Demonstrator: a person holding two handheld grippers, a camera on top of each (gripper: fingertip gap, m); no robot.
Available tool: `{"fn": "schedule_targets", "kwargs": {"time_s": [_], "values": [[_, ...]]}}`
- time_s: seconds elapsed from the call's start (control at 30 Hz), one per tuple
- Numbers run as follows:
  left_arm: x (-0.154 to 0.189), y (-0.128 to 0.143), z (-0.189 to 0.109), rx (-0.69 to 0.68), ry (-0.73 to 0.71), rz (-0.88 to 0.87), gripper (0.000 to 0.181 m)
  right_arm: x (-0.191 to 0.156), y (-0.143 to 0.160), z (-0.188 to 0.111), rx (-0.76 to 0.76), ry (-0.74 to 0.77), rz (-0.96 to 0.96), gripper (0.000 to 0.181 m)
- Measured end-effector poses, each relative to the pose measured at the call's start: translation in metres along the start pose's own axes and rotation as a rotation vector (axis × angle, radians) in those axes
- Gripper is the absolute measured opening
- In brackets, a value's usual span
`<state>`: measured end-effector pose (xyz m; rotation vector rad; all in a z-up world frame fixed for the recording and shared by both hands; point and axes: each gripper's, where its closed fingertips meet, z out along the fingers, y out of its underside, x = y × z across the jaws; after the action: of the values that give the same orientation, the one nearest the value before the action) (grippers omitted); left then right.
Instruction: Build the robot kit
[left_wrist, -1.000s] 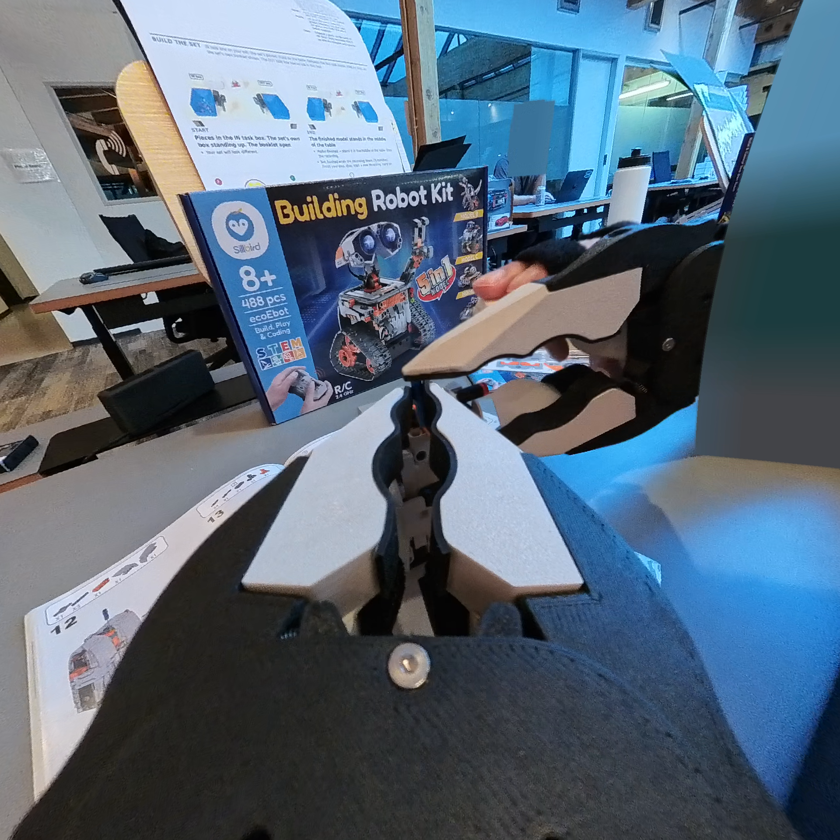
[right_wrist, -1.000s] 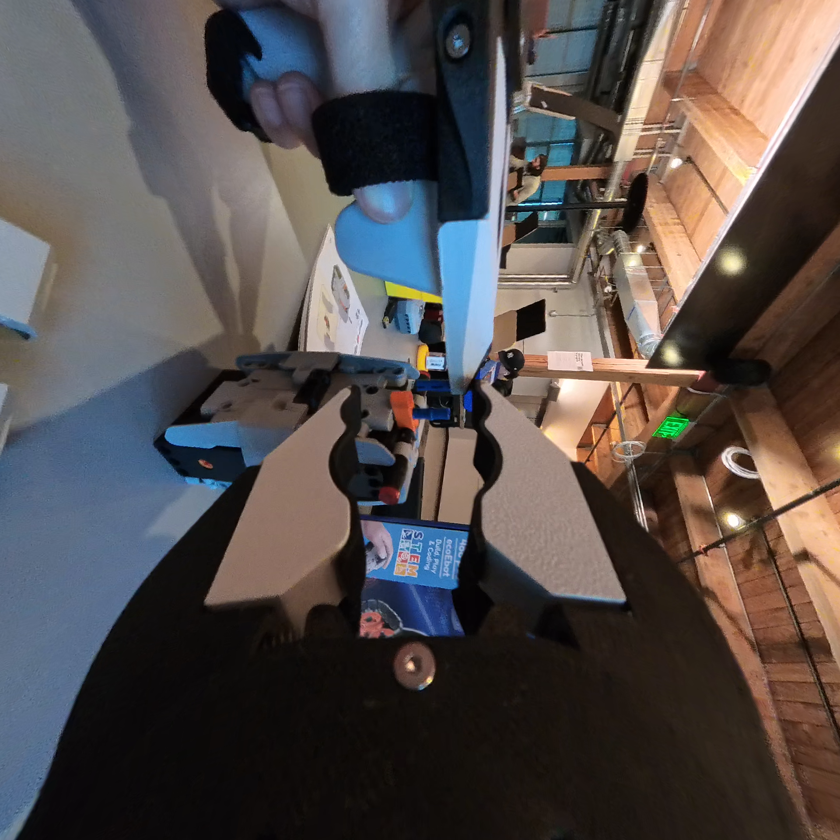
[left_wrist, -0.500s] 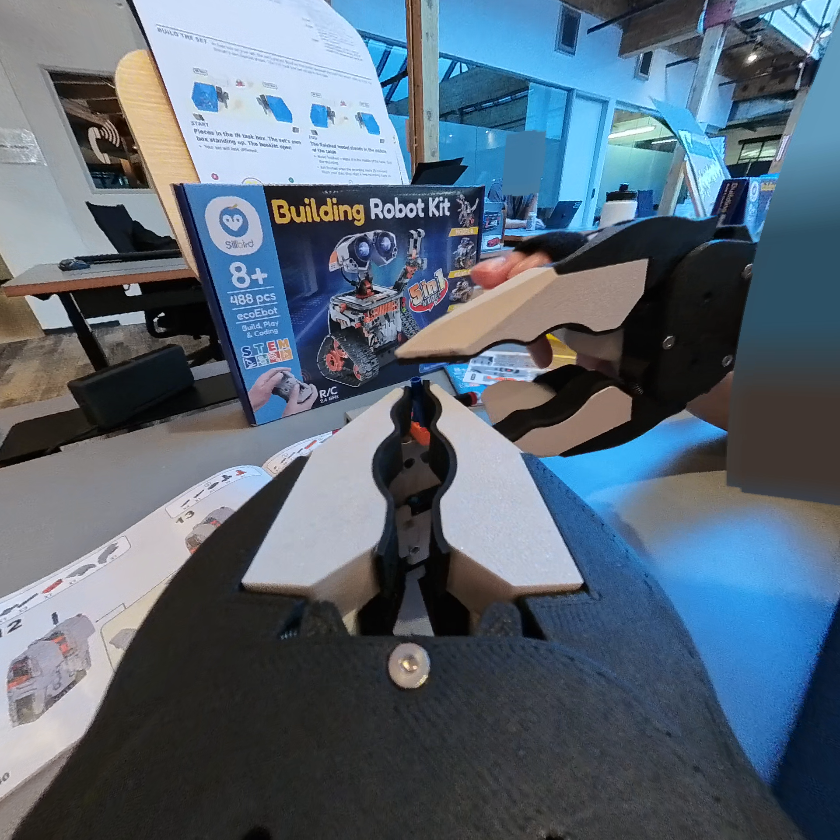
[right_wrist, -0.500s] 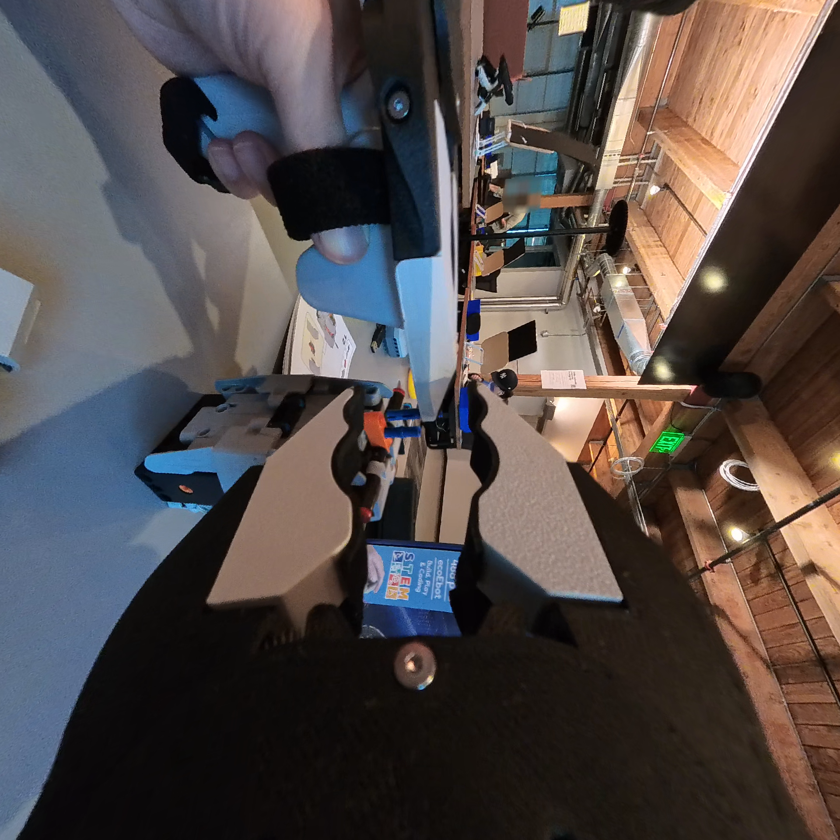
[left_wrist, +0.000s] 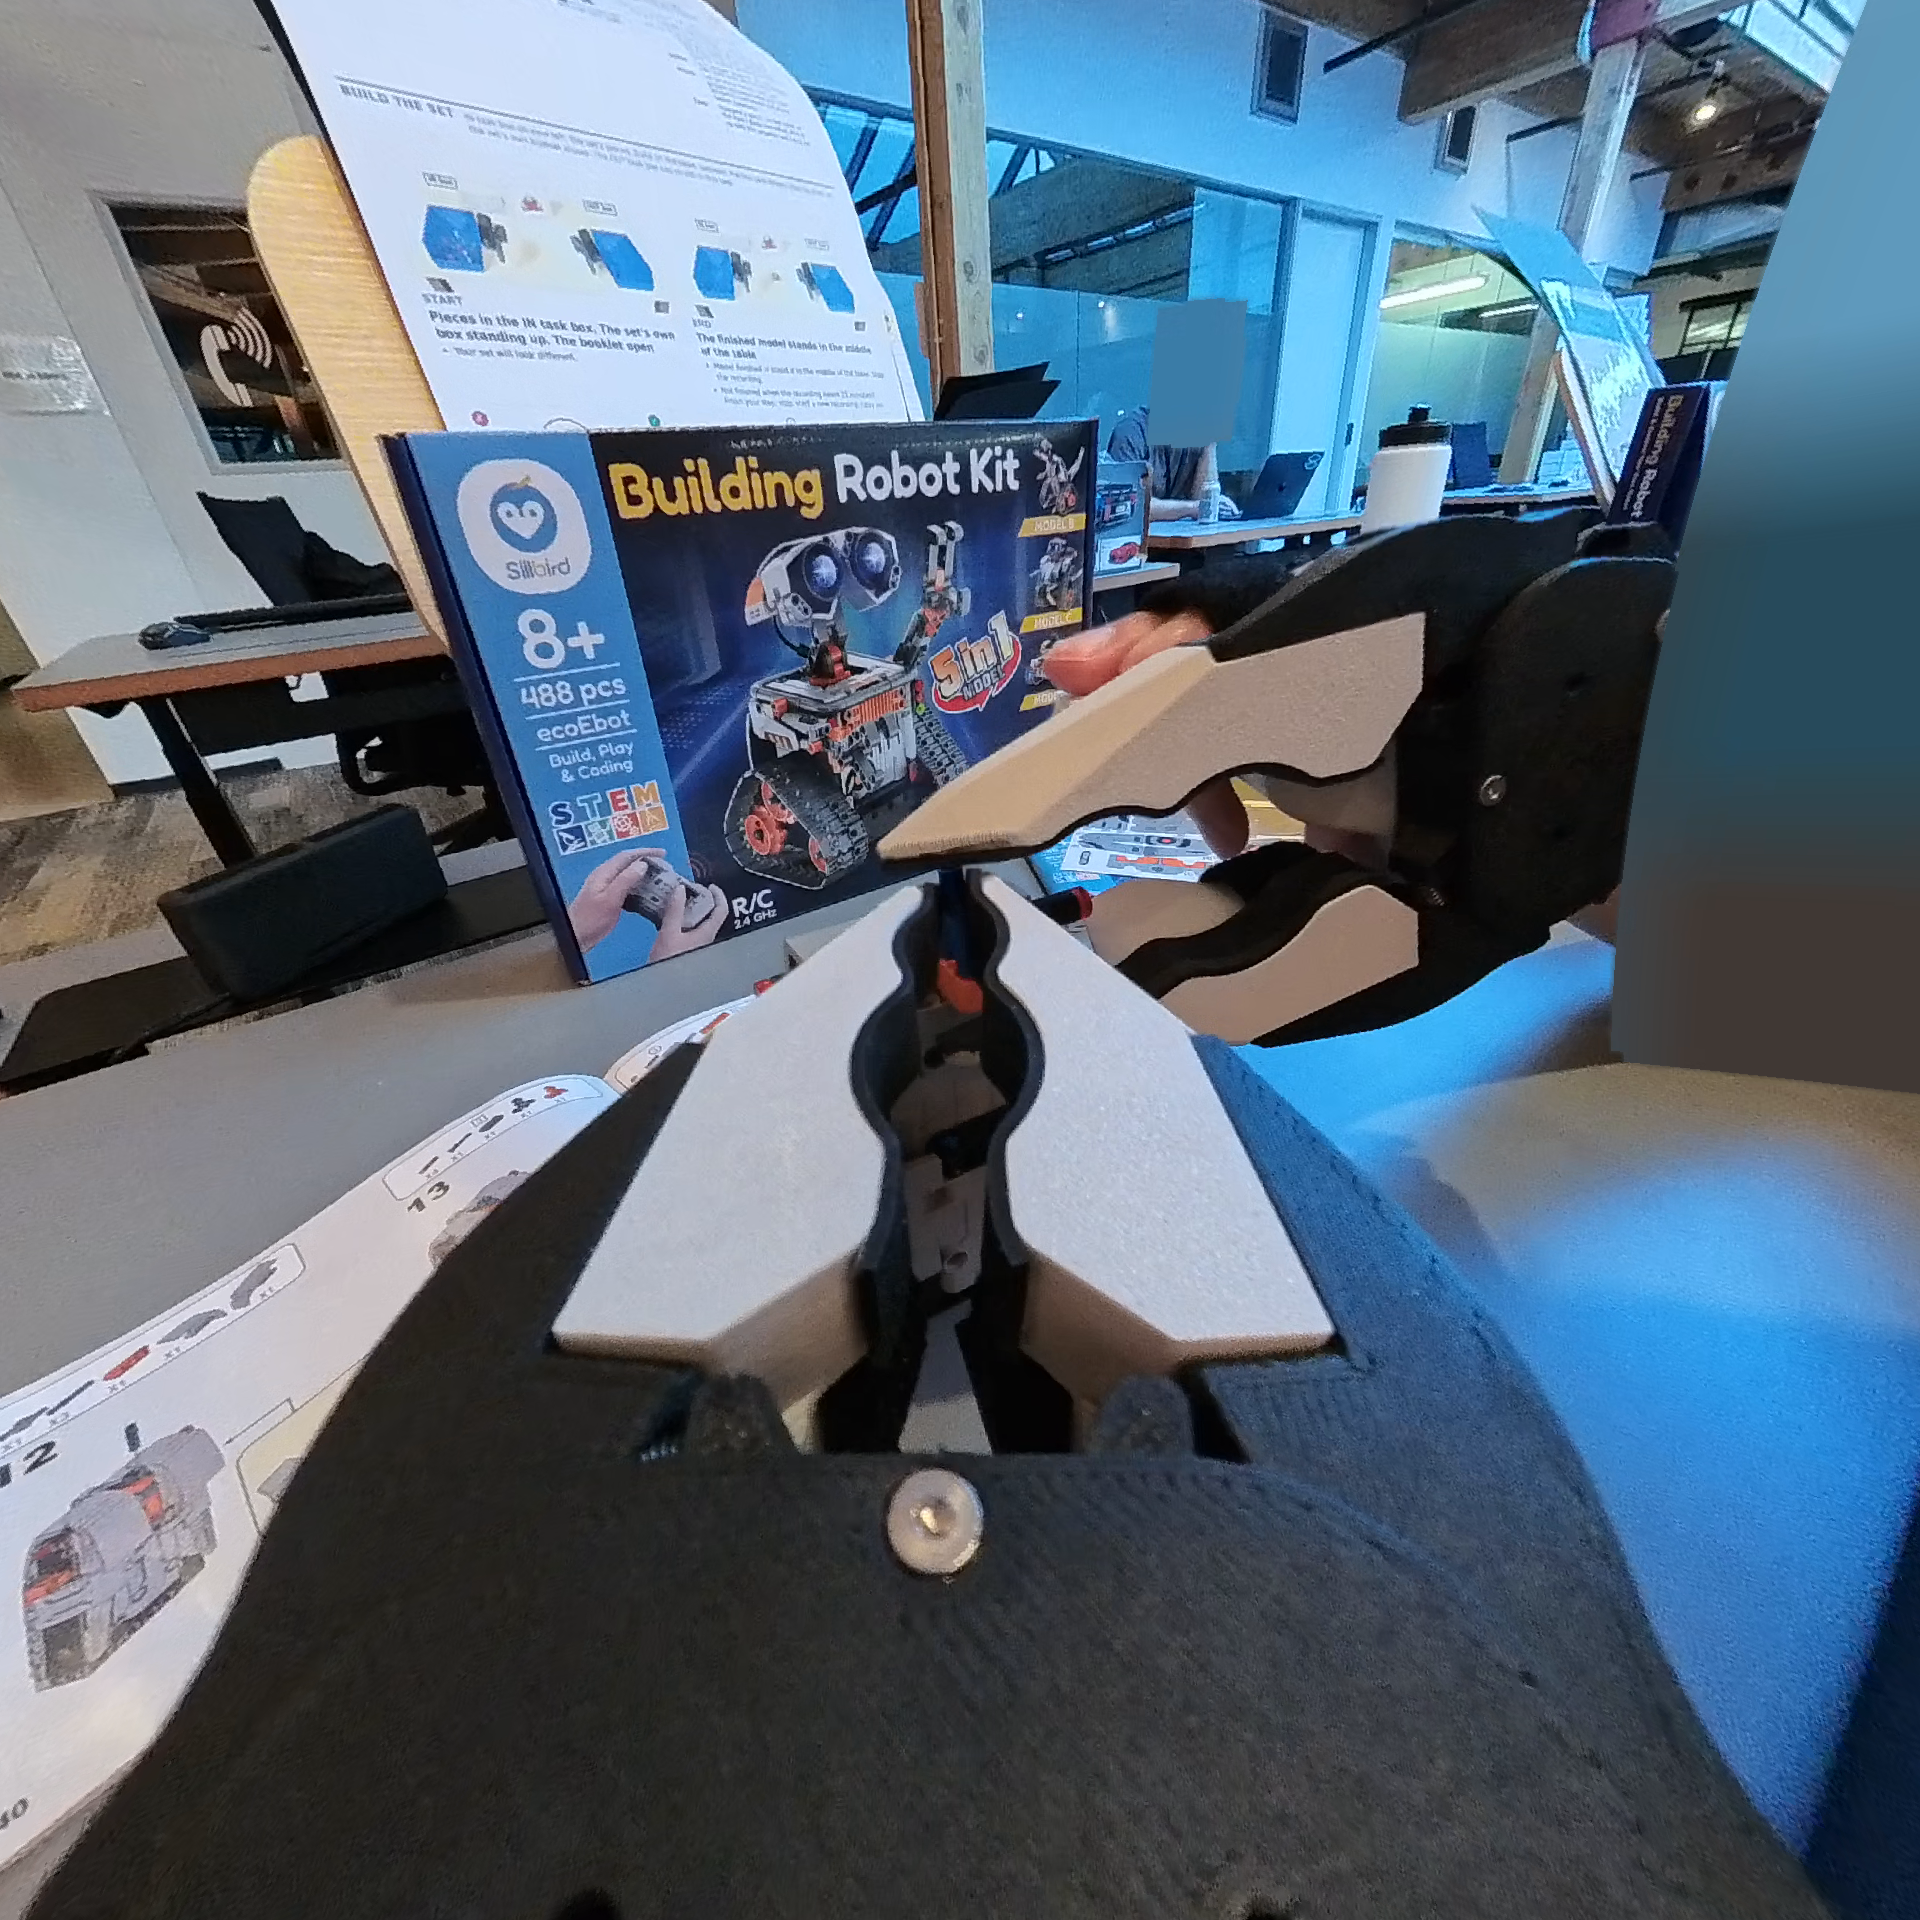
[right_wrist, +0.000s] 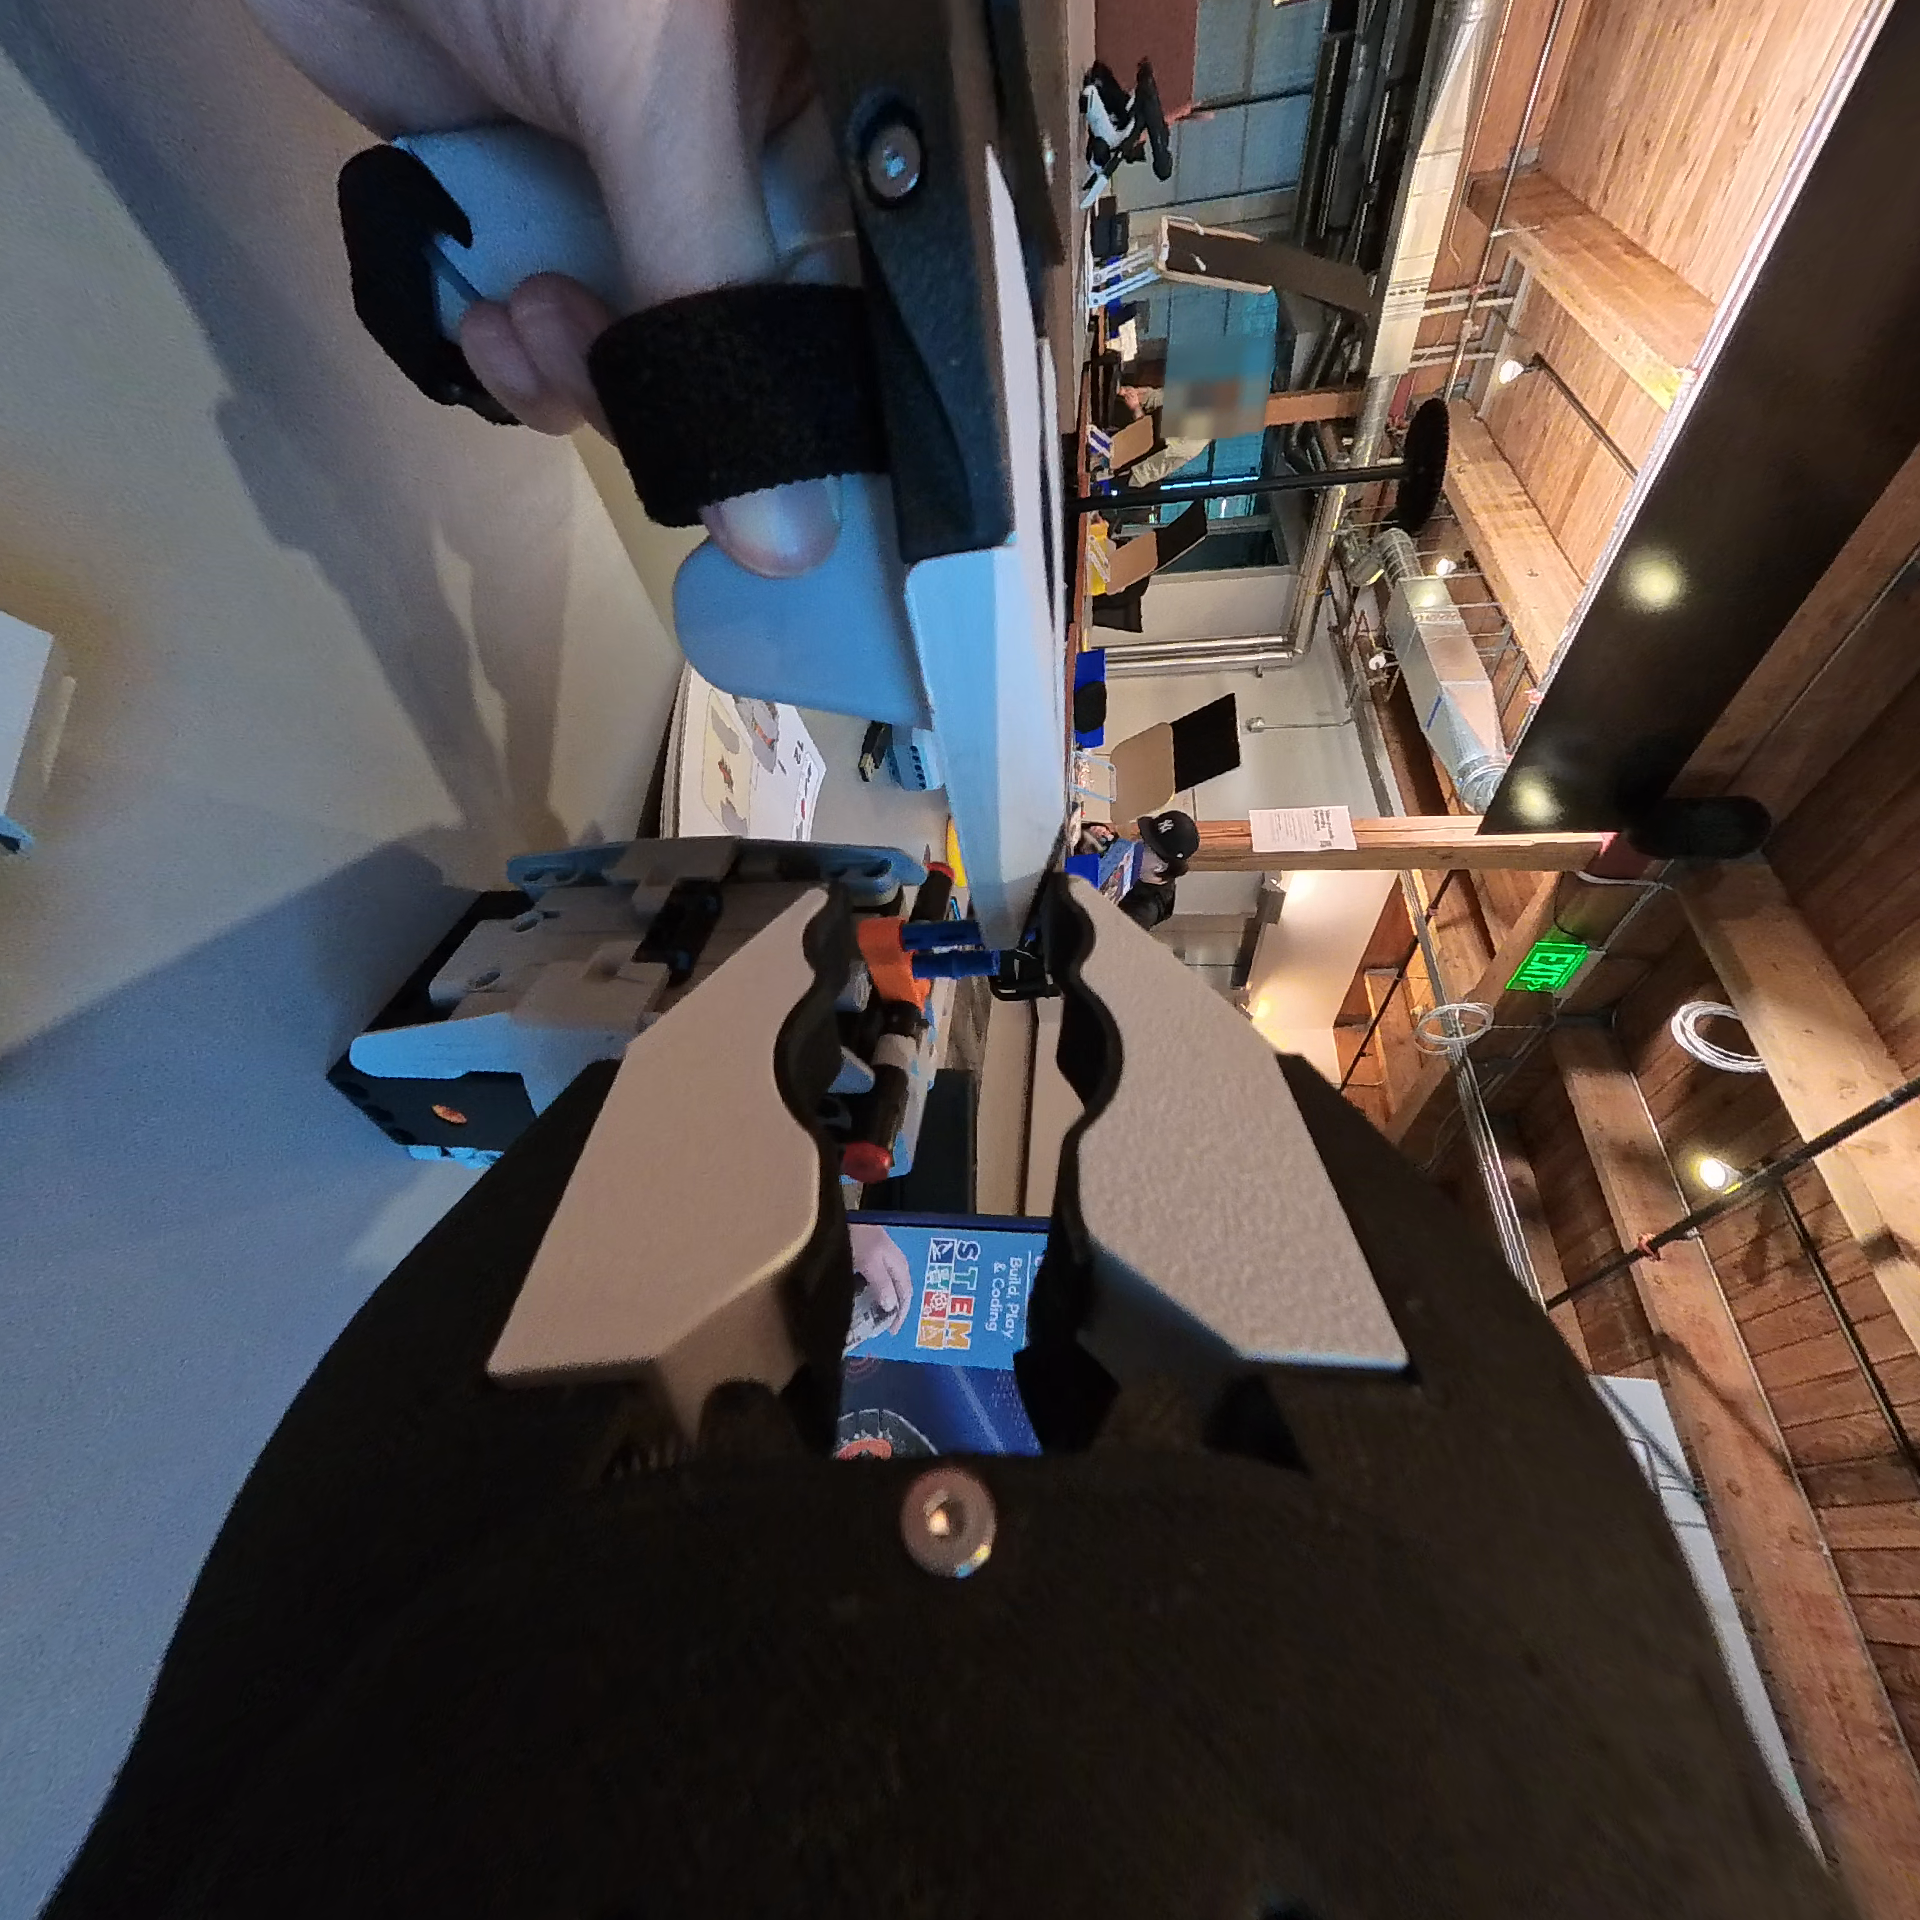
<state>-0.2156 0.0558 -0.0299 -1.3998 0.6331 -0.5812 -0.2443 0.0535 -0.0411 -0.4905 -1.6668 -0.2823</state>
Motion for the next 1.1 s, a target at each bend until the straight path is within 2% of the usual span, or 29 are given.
{"fn": "schedule_targets", "kwargs": {"time_s": [1.1], "values": [[0.0006,0.0006,-0.0027,0.021,-0.040,0.097,0.001,0.0000,0.0022,0.0018,0.012,0.043,0.059,0.031]]}}
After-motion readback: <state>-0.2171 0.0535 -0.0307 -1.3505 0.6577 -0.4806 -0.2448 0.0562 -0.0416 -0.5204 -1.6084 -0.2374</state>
